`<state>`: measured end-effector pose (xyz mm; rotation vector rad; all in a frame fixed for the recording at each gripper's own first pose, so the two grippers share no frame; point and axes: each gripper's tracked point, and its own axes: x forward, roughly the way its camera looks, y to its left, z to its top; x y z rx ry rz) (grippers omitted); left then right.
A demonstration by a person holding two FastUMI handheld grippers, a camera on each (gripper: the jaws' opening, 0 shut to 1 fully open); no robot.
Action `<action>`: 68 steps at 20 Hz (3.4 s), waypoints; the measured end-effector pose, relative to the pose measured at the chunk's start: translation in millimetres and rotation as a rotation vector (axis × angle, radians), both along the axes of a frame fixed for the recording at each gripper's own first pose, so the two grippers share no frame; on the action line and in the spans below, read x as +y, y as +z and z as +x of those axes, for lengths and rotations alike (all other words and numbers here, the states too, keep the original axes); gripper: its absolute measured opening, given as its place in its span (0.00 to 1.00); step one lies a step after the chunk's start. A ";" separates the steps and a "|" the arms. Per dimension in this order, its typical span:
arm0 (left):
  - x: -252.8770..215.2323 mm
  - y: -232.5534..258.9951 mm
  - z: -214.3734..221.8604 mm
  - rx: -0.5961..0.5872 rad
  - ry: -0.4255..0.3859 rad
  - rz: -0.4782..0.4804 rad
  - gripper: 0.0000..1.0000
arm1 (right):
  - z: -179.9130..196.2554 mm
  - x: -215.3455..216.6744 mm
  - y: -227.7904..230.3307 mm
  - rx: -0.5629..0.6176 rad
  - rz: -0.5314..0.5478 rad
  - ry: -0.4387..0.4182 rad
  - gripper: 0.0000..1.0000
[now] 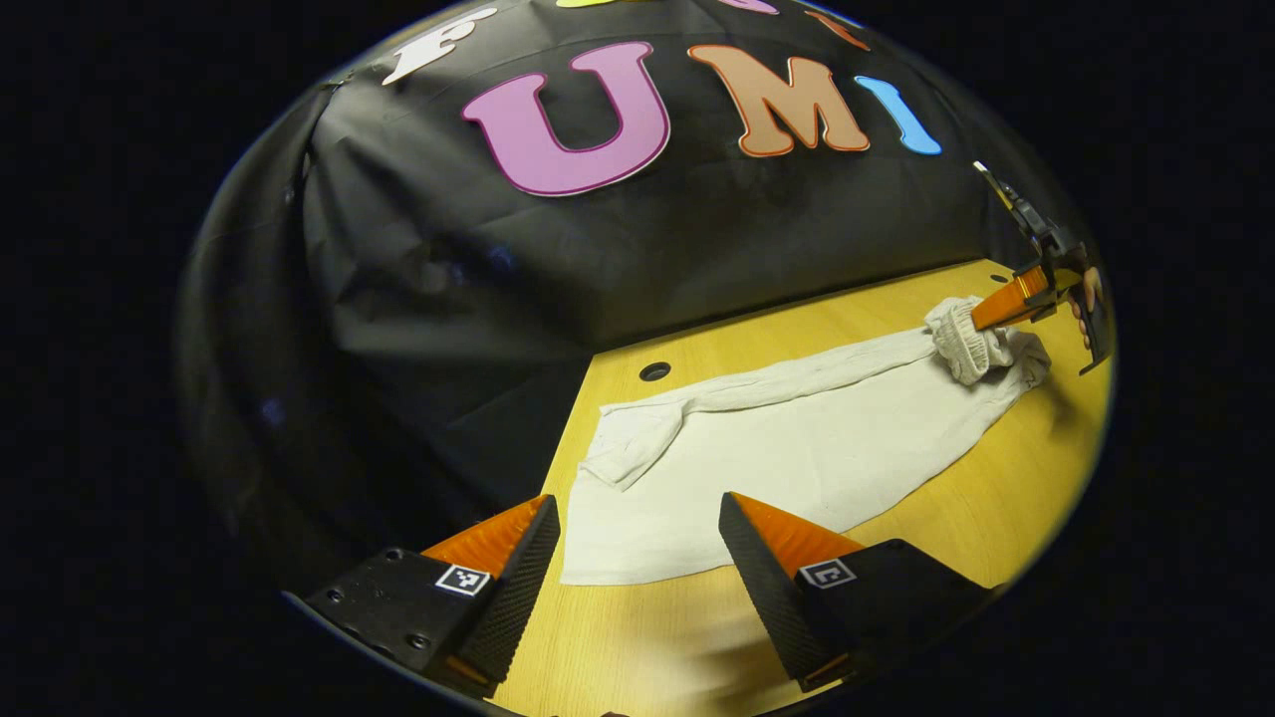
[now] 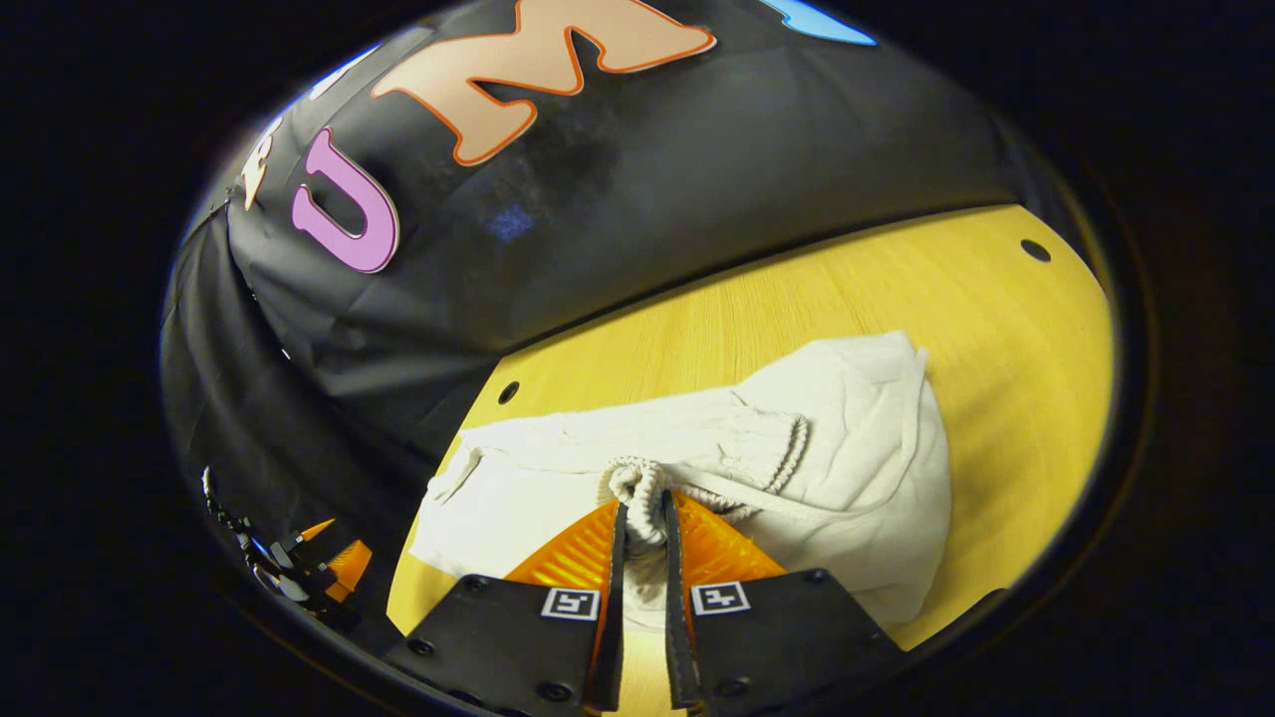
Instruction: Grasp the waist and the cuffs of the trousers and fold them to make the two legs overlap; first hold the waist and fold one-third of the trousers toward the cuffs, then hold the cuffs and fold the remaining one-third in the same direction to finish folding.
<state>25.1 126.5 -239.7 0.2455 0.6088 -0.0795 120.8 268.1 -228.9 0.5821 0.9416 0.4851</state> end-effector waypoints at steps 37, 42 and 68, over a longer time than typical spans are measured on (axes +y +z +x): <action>38.4 -142.3 70.3 0.282 0.112 -0.297 0.60 | -19.2 -110.5 63.4 -0.097 -0.106 -0.189 0.96; 23.1 -140.3 74.7 0.275 0.147 -0.330 0.00 | -22.7 -123.2 60.0 -0.084 -0.096 -0.201 0.96; -177.9 23.8 127.7 0.061 -0.123 -0.460 0.00 | -39.6 -254.2 71.2 -0.083 -0.029 -0.325 0.96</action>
